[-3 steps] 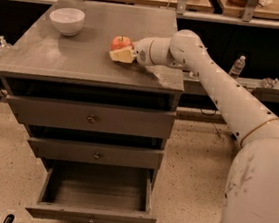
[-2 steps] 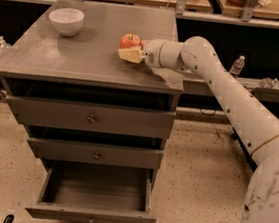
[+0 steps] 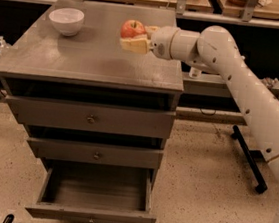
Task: Place apple into bottom drawer
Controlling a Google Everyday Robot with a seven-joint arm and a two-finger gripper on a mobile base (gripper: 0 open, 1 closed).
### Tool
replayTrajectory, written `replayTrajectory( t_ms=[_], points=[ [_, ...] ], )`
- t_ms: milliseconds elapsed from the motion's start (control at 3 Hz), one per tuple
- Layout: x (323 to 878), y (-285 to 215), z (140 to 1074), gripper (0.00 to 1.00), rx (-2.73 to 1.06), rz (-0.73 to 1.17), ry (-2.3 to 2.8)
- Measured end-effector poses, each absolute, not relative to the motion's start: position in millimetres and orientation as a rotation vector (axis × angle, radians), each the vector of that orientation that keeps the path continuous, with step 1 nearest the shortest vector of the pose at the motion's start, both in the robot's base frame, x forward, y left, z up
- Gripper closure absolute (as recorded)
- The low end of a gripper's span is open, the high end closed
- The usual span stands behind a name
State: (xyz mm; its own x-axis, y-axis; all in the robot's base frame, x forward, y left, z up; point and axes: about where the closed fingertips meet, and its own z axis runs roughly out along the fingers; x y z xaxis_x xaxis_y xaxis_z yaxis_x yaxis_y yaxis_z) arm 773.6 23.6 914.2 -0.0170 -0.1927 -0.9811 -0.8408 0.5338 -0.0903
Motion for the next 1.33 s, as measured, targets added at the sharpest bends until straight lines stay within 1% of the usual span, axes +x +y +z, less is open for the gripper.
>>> replayTrajectory(
  t_ms=[667, 1000, 1333],
  points=[
    [767.8, 30.4, 933.4, 1.00, -0.864, 0.634, 1.546],
    [762.2, 21.3, 925.1, 1.00, -0.909, 0.689, 1.560],
    [750.4, -0.5, 921.3, 1.00, -0.996, 0.756, 1.554]
  ],
)
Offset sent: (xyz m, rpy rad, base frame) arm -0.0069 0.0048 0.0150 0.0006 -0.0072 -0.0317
